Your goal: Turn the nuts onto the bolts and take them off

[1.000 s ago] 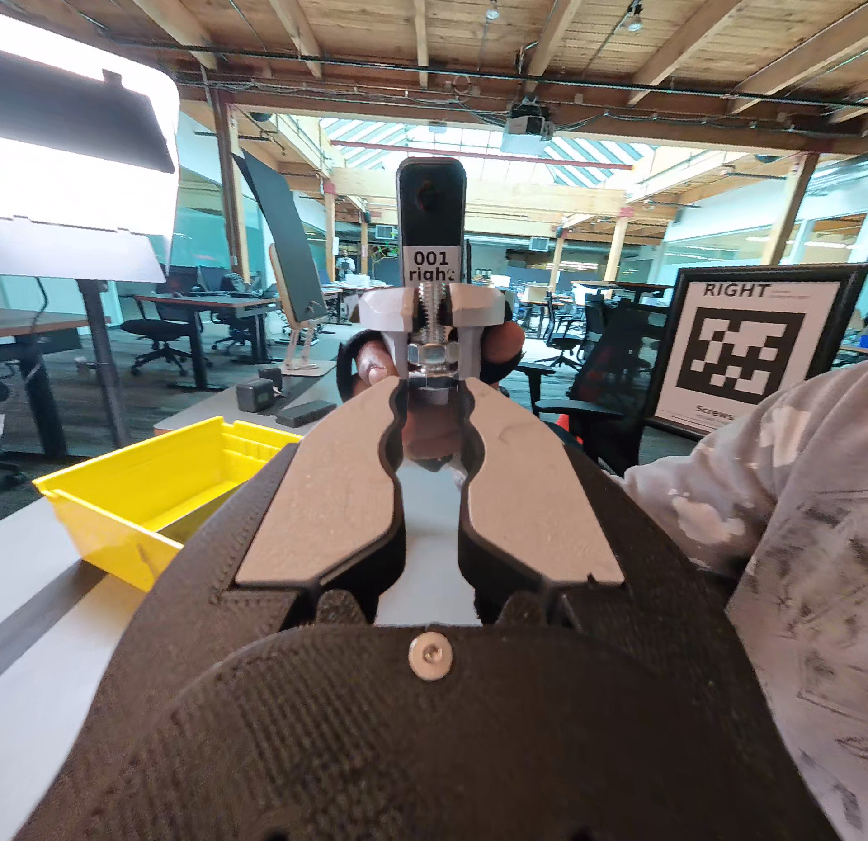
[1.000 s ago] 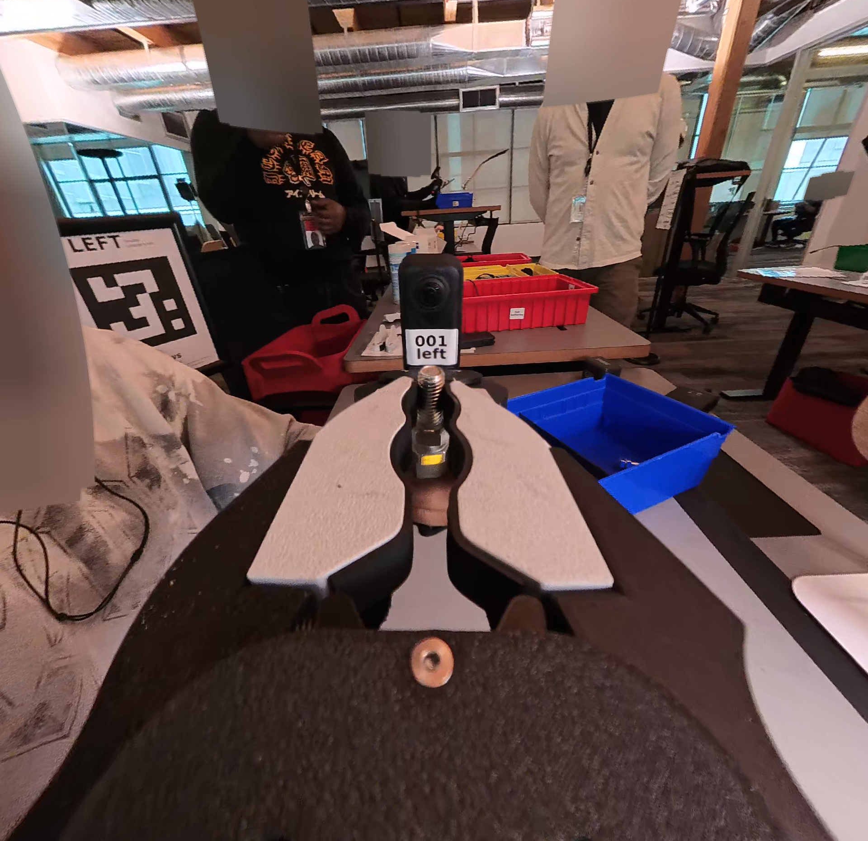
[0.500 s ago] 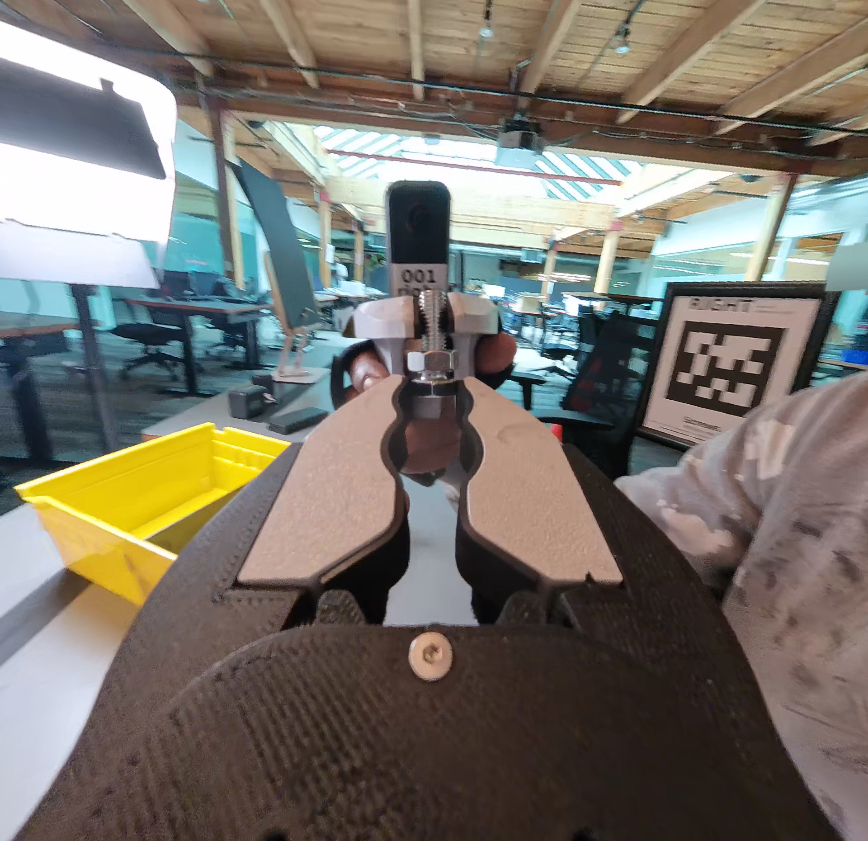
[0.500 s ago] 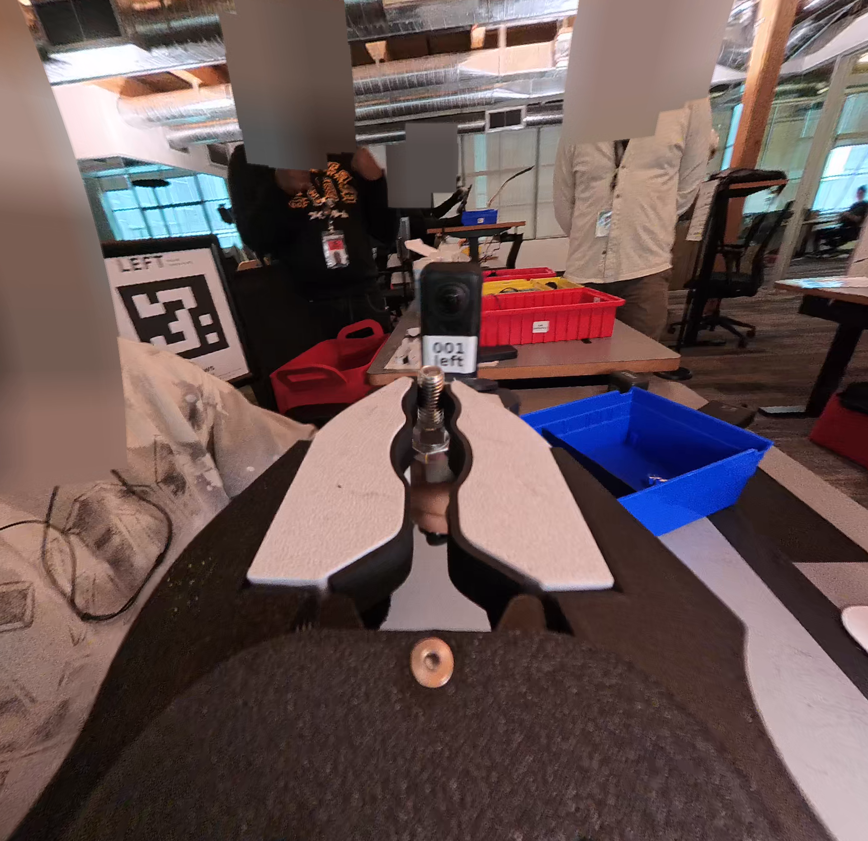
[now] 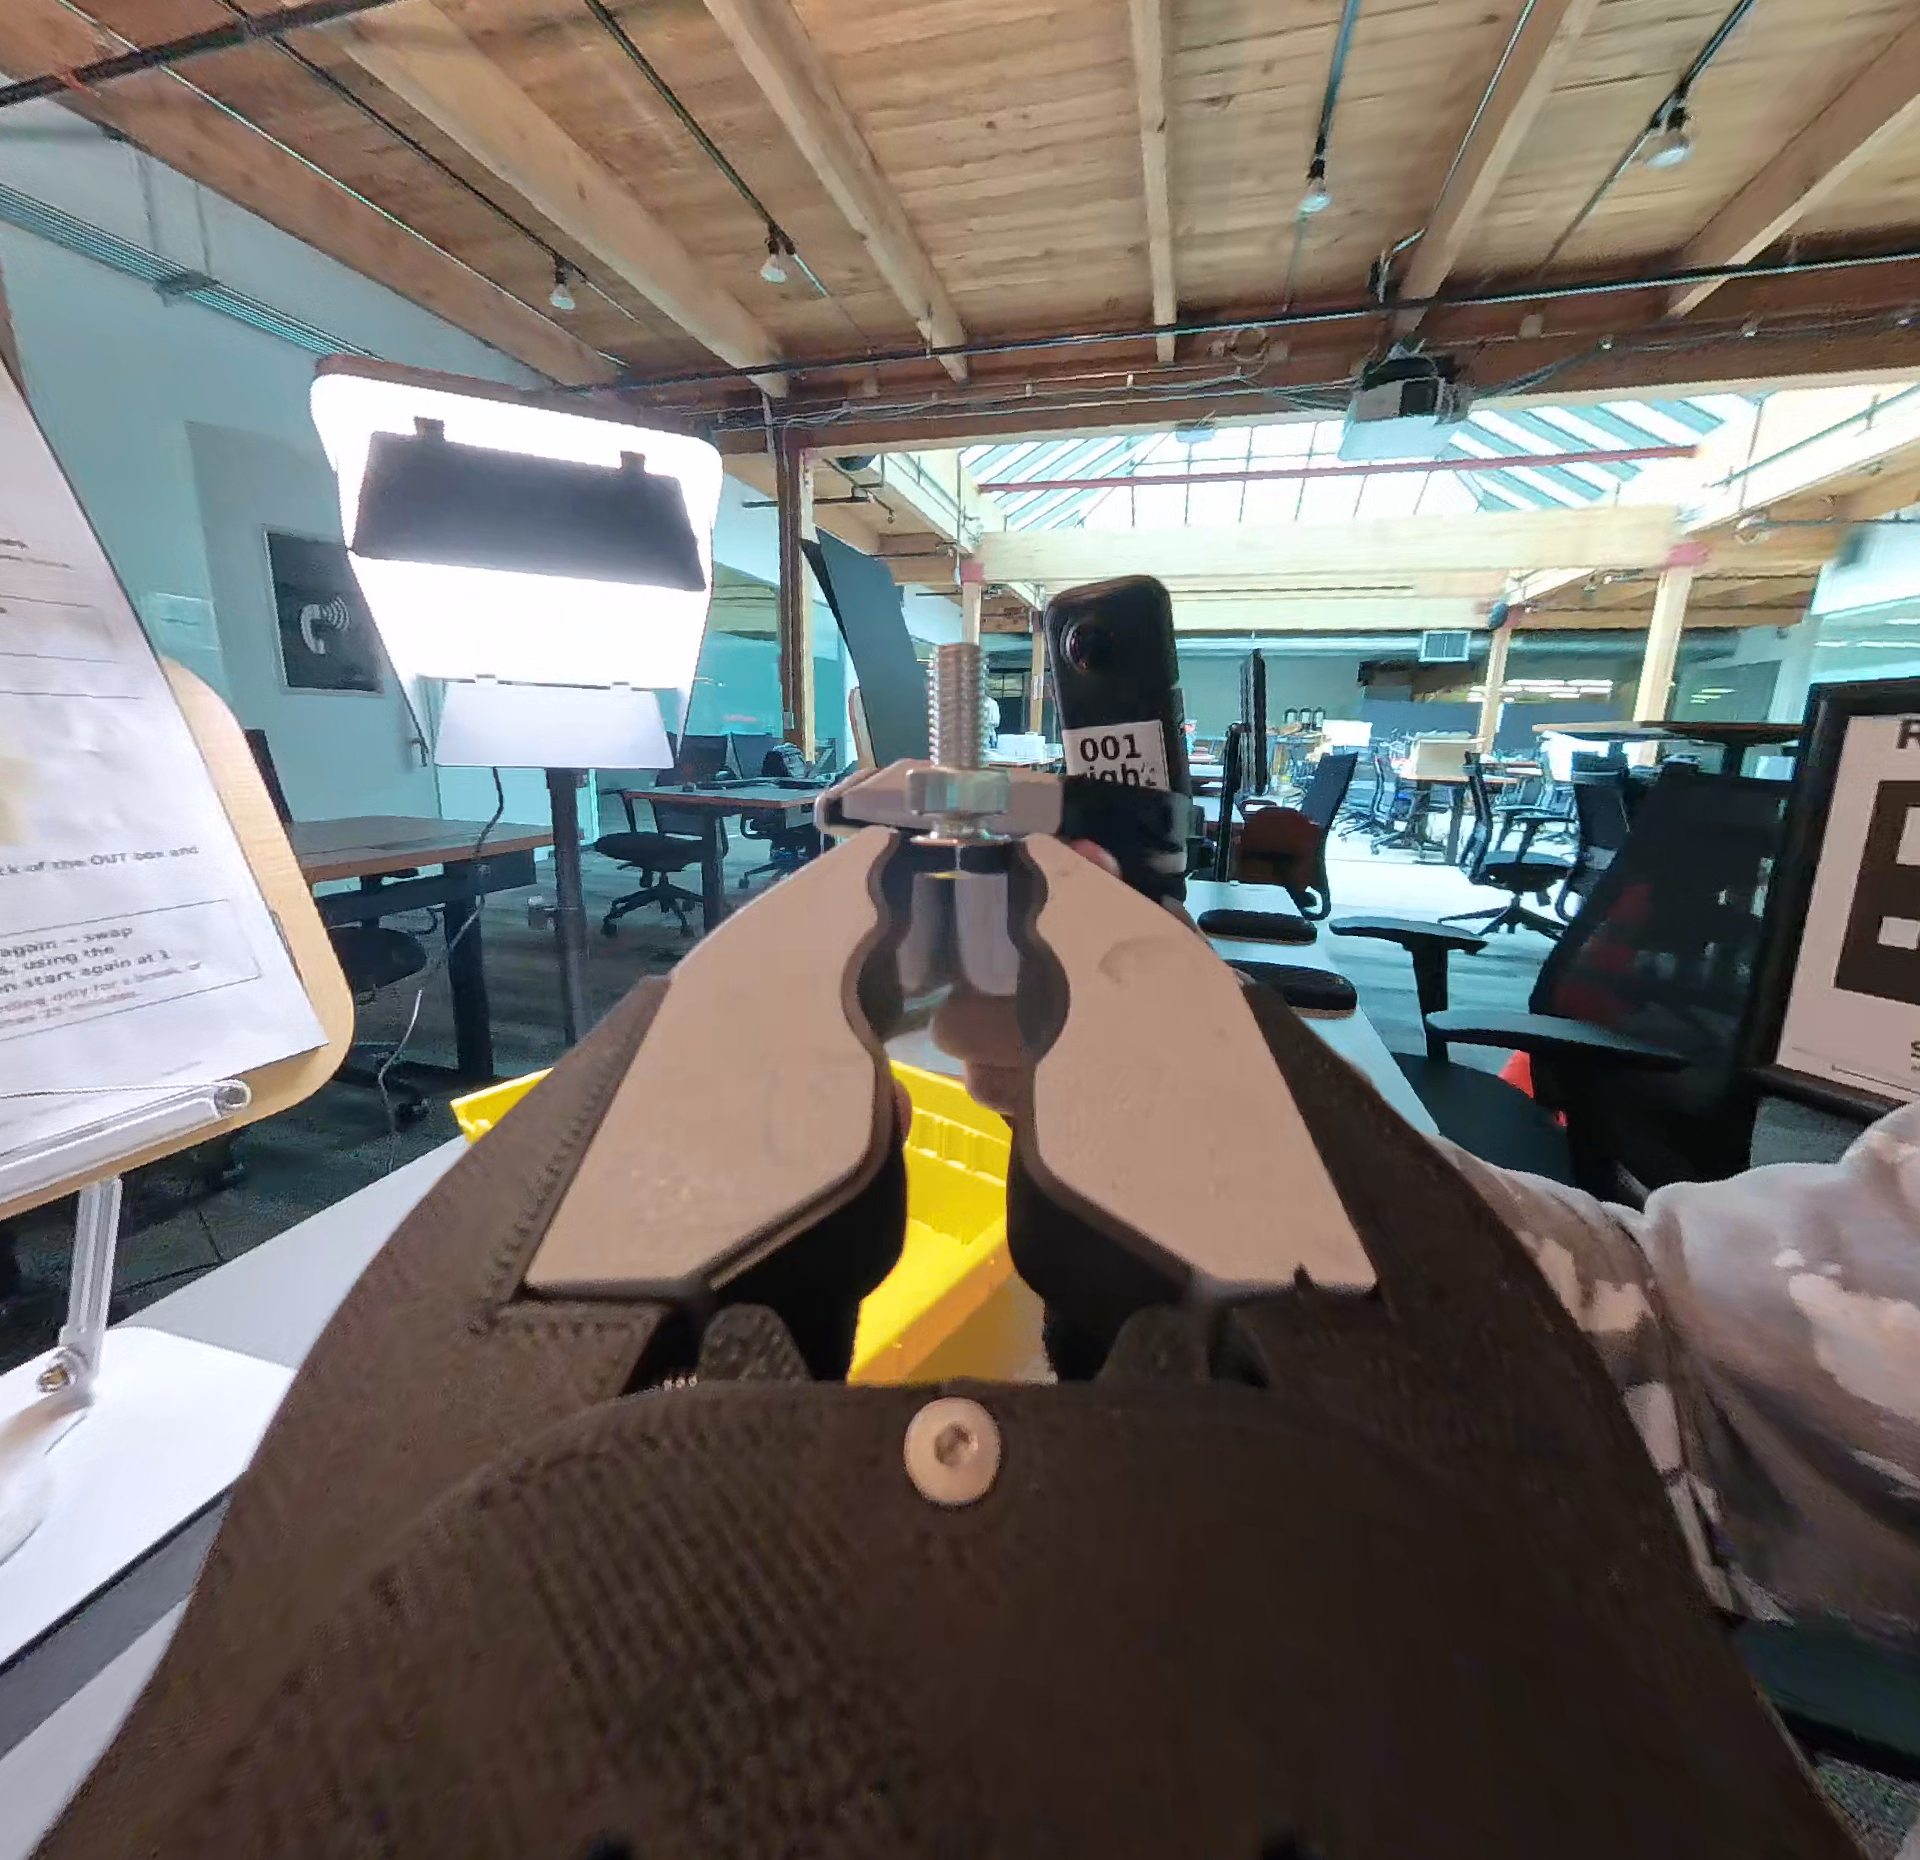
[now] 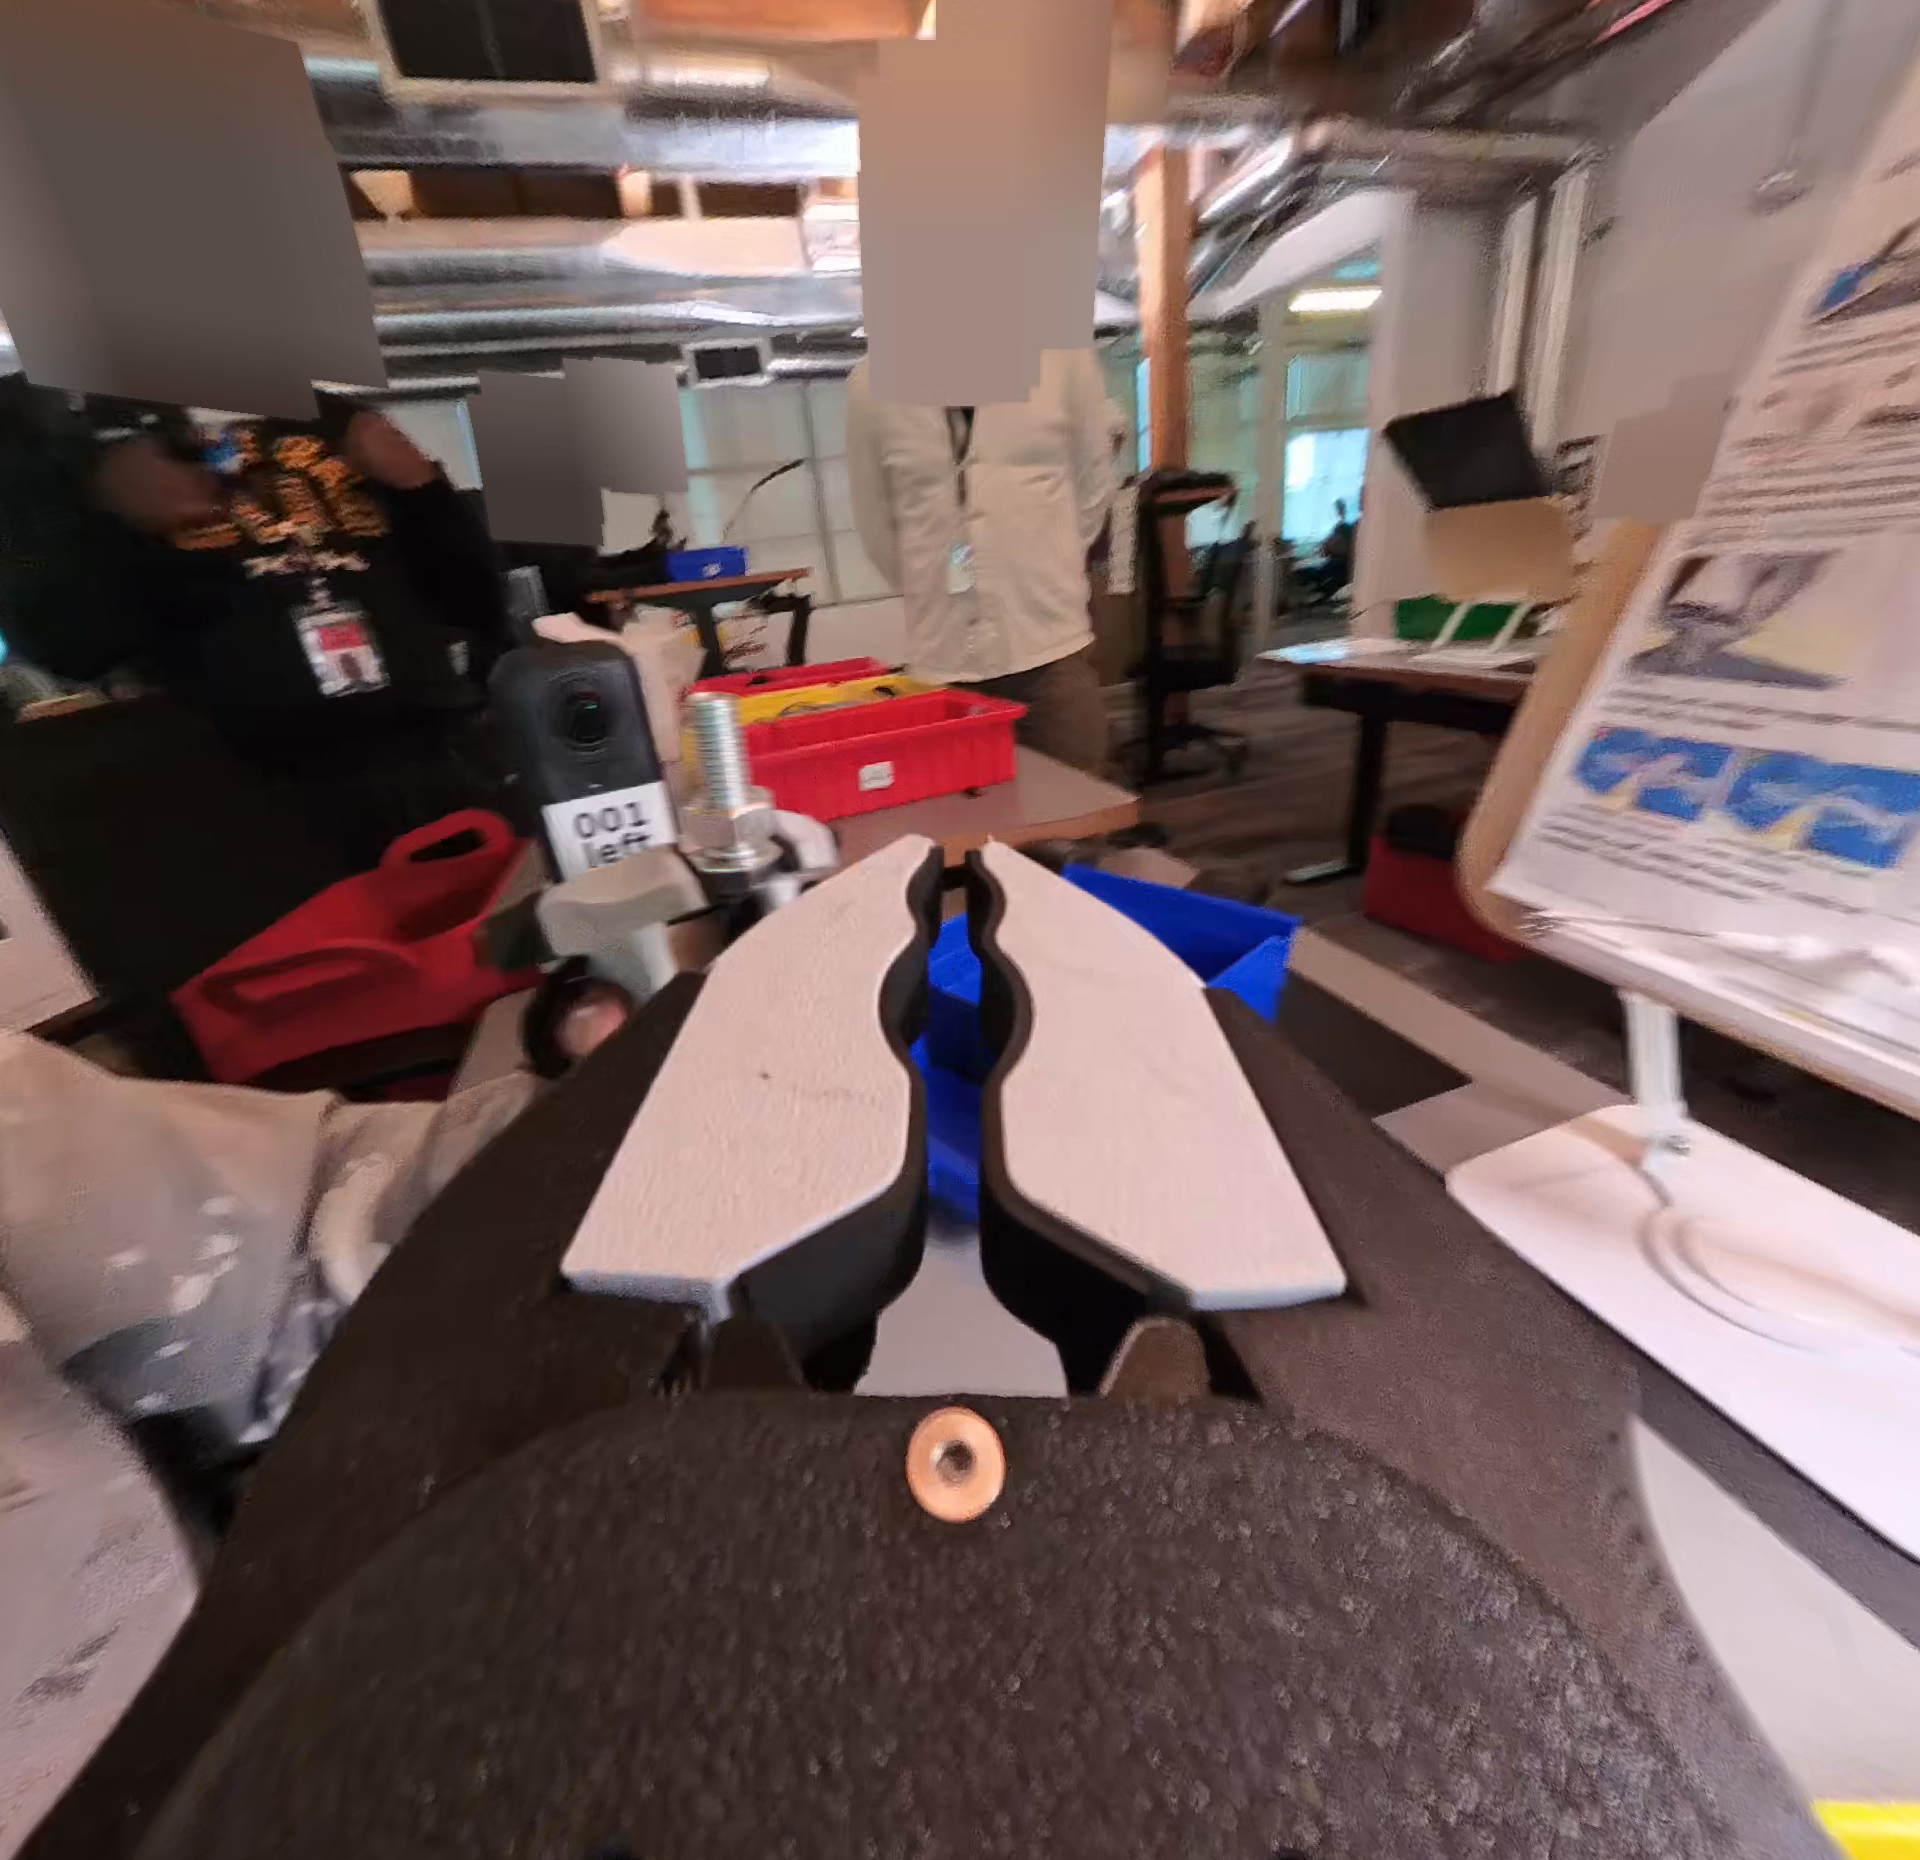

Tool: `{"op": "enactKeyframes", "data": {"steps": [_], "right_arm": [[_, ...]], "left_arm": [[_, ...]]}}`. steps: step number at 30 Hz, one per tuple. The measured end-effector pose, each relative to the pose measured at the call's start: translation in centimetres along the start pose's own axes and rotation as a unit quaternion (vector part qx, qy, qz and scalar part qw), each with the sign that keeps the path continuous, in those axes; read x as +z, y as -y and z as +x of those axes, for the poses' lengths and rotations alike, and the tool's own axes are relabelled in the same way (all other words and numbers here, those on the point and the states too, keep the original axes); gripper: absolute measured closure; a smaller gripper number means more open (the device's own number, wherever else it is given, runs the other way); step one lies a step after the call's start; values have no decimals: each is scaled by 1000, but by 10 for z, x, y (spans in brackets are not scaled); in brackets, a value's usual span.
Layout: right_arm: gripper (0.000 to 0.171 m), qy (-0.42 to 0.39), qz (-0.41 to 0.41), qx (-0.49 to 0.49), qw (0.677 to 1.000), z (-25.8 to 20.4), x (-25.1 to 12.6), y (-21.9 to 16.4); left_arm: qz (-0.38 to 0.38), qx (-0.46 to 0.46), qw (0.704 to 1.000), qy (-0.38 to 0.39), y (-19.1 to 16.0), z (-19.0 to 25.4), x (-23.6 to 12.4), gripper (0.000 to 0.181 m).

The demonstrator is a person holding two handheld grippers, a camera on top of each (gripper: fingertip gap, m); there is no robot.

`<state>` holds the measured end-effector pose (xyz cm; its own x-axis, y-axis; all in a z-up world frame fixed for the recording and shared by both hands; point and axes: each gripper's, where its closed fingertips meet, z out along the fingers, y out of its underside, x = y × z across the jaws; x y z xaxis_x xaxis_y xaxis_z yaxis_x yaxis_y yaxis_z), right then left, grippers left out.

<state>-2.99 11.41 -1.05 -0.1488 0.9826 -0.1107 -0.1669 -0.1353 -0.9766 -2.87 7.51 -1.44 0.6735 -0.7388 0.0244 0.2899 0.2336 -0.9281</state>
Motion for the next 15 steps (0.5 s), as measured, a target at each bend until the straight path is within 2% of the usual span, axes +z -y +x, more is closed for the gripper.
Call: {"op": "enactKeyframes", "data": {"steps": [1,7,10,12,14,15], "right_arm": [[169,-9,10,-5,1000,5,-4,3],[141,66,1,-6,998,-34,9,1],[137,63,-7,-14,998,-36,14,-4],[138,71,-7,1,997,-34,11,-3],[159,30,20,4,999,-19,6,4],[164,20,36,2,999,-14,3,8]], "left_arm": [[-1,6,1000,1,1,1,0,163],[-3,3,1000,6,-5,0,3,163],[-3,6,1000,1,-5,3,3,163],[1,2,1000,3,-3,1,1,163],[17,-13,1000,-10,4,1,-2,163],[17,-8,1000,-11,6,2,-2,163]]}}
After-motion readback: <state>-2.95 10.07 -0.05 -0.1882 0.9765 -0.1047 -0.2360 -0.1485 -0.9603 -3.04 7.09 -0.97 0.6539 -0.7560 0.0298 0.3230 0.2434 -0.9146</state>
